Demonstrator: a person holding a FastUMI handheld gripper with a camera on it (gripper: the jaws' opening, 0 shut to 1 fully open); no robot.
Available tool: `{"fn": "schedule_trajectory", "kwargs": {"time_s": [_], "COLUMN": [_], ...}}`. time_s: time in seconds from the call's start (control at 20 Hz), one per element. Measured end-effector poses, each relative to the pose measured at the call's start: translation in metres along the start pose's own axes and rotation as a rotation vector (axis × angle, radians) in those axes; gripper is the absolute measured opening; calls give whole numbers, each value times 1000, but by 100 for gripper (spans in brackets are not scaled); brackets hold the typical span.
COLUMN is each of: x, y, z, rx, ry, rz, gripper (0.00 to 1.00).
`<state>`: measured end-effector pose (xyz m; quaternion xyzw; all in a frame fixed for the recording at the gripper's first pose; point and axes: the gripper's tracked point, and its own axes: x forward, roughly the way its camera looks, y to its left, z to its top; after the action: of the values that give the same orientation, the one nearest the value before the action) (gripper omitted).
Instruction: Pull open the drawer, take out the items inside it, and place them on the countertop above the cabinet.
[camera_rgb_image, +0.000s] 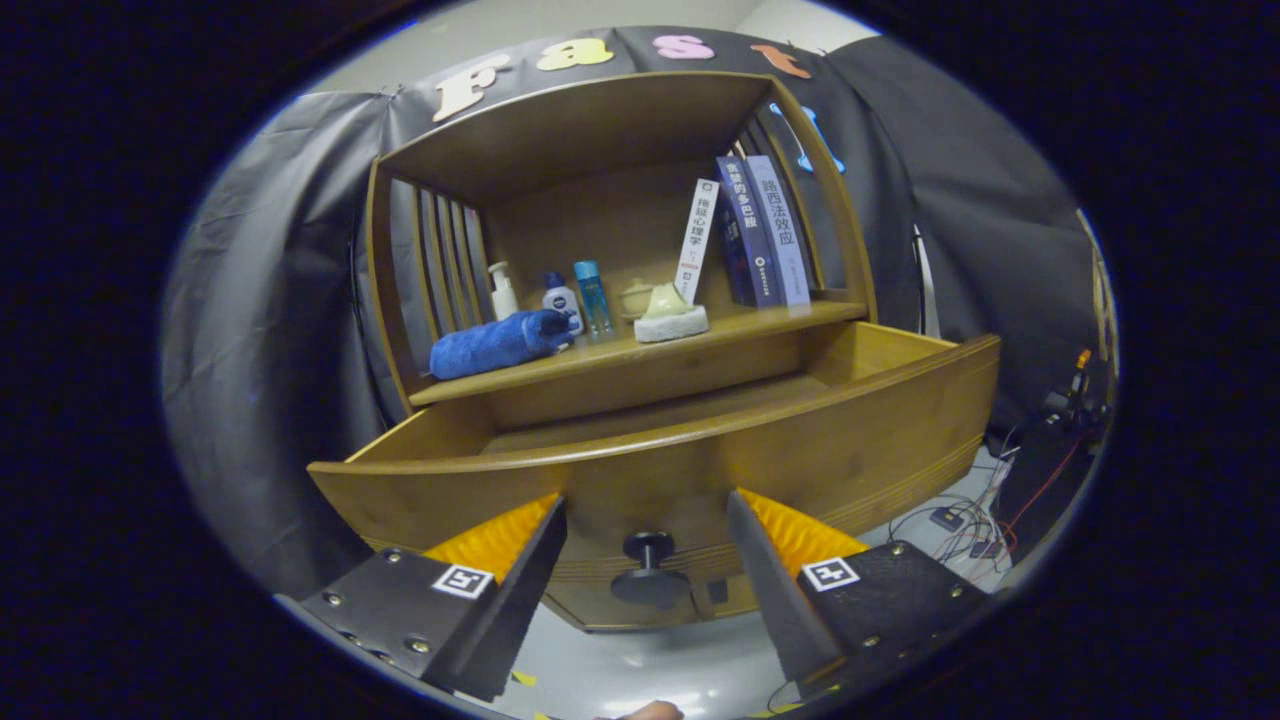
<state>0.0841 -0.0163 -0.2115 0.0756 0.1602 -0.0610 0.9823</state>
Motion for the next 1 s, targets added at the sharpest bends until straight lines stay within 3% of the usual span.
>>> {"fn": "schedule_trajectory", "kwargs": {"time_s": [1.0], "x": [86], "y": [4], "z": [18], "rx": [-15], "ry": [30], "rz": [-5], "gripper": [97]}}
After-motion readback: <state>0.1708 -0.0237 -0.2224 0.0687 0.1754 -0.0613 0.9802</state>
